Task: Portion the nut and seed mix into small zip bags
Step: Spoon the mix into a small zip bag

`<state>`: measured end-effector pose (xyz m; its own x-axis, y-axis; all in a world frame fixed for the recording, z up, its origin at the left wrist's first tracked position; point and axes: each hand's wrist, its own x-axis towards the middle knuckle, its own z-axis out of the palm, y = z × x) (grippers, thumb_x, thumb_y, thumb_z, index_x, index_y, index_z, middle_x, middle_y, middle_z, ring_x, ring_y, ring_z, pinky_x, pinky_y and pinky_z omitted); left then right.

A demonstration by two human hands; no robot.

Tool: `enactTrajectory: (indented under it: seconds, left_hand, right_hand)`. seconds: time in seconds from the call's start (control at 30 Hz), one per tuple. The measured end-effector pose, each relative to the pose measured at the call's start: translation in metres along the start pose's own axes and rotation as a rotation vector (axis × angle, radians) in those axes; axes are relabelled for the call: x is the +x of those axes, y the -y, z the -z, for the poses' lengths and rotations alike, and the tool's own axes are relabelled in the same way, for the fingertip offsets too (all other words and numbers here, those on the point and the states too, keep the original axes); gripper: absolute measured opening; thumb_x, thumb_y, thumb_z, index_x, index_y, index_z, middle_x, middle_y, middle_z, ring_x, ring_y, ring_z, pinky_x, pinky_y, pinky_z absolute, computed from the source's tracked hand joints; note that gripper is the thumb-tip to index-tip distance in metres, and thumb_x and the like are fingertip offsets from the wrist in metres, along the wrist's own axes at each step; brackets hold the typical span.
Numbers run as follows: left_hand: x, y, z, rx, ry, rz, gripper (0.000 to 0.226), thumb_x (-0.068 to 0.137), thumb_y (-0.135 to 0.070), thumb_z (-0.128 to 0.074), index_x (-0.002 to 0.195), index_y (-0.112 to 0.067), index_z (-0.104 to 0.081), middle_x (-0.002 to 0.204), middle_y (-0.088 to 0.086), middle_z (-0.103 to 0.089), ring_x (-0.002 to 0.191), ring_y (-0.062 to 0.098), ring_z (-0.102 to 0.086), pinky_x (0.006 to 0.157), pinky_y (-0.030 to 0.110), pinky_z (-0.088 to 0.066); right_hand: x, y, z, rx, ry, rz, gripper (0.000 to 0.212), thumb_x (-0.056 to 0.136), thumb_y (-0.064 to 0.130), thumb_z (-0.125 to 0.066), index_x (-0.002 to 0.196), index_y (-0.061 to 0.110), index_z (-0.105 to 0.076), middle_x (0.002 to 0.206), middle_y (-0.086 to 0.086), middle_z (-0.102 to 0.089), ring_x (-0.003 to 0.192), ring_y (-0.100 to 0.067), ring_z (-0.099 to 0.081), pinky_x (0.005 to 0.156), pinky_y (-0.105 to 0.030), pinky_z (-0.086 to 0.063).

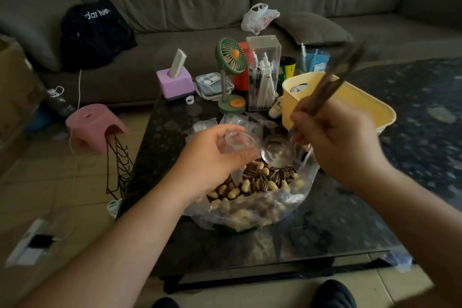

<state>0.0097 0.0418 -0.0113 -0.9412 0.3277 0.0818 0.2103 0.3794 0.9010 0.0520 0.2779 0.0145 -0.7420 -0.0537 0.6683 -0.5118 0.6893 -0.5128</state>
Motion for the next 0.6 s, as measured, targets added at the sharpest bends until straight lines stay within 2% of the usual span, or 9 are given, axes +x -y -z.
enactTrajectory:
  seconds: [0.07,0.13,0.23,0.3,0.33,0.4,0.47,0.5,0.6]
  left_hand:
    - [0.001,0.001,-0.001,0.044,-0.02,-0.039,0.062,0.072,-0.052,-0.084,0.129,-0.033,-0.07,0.111,-0.022,-0.077,0.107,-0.013,-0.067,0.094,0.012,-0.05]
    - [0.0,0.002,-0.004,0.086,-0.058,-0.105,0.061,0.079,-0.047,-0.086,0.134,-0.031,-0.068,0.116,-0.021,-0.075,0.112,-0.013,-0.064,0.095,0.008,-0.048]
    - [-0.002,0.008,-0.01,0.096,-0.137,-0.226,0.064,0.081,-0.048,-0.086,0.139,-0.03,-0.065,0.125,-0.018,-0.073,0.12,-0.002,-0.066,0.103,0.028,-0.055]
    - [0.0,0.012,-0.01,0.186,-0.144,-0.282,0.071,0.079,-0.061,-0.082,0.141,-0.034,-0.063,0.129,-0.017,-0.071,0.123,0.002,-0.065,0.105,0.035,-0.055]
    - [0.0,0.012,-0.009,0.23,-0.125,-0.275,0.075,0.076,-0.068,-0.078,0.142,-0.036,-0.062,0.131,-0.017,-0.069,0.124,0.001,-0.063,0.106,0.034,-0.054]
    - [-0.001,0.012,-0.007,0.299,-0.064,-0.249,0.085,0.071,-0.075,-0.071,0.147,-0.037,-0.059,0.134,-0.019,-0.067,0.125,-0.004,-0.059,0.109,0.022,-0.049]
    - [-0.001,0.012,-0.006,0.361,-0.025,-0.237,0.095,0.068,-0.078,-0.066,0.152,-0.036,-0.054,0.132,-0.026,-0.062,0.125,-0.01,-0.052,0.105,0.001,-0.035]
    - [-0.001,0.012,-0.005,0.381,-0.009,-0.222,0.098,0.067,-0.08,-0.064,0.154,-0.036,-0.051,0.132,-0.027,-0.06,0.126,-0.01,-0.049,0.102,-0.002,-0.03]
    - [0.001,0.021,-0.003,0.436,0.024,-0.178,0.094,0.074,-0.074,-0.069,0.158,-0.041,-0.043,0.144,-0.018,-0.06,0.13,-0.004,-0.05,0.103,0.007,-0.032]
  right_hand:
    - [-0.004,-0.009,-0.009,-0.175,0.063,0.095,0.027,0.104,0.035,-0.053,0.102,0.012,-0.067,0.092,0.001,-0.065,0.073,-0.018,-0.063,0.061,-0.044,-0.057]
    - [-0.005,-0.014,-0.014,-0.293,0.102,0.187,0.029,0.106,0.035,-0.052,0.1,0.01,-0.065,0.091,0.006,-0.057,0.068,-0.017,-0.052,0.053,-0.034,-0.047]
    - [-0.007,-0.019,-0.018,-0.346,0.125,0.207,0.023,0.105,0.032,-0.055,0.099,0.011,-0.064,0.09,0.011,-0.047,0.067,-0.014,-0.044,0.054,-0.028,-0.036]
    - [-0.009,-0.023,-0.021,-0.327,0.149,0.122,0.028,0.104,0.035,-0.054,0.098,0.01,-0.065,0.087,0.007,-0.053,0.067,-0.017,-0.05,0.055,-0.031,-0.04]
    - [-0.01,-0.025,-0.022,-0.309,0.168,0.071,0.031,0.103,0.038,-0.053,0.098,0.01,-0.065,0.087,0.005,-0.055,0.068,-0.019,-0.052,0.058,-0.032,-0.042]
    - [-0.011,-0.029,-0.023,-0.298,0.246,-0.017,0.034,0.102,0.042,-0.051,0.1,0.012,-0.068,0.088,0.004,-0.058,0.073,-0.018,-0.055,0.065,-0.036,-0.047]
    - [-0.013,-0.033,-0.021,-0.312,0.363,-0.045,0.031,0.103,0.039,-0.05,0.104,0.015,-0.071,0.093,0.004,-0.062,0.08,-0.018,-0.06,0.074,-0.041,-0.054]
    - [-0.014,-0.035,-0.019,-0.312,0.409,-0.047,0.028,0.103,0.035,-0.051,0.106,0.016,-0.071,0.096,0.004,-0.064,0.083,-0.018,-0.062,0.079,-0.042,-0.056]
    - [-0.016,-0.037,-0.013,-0.295,0.434,-0.035,0.022,0.103,0.029,-0.055,0.103,0.015,-0.072,0.097,0.005,-0.064,0.082,-0.017,-0.063,0.079,-0.038,-0.056]
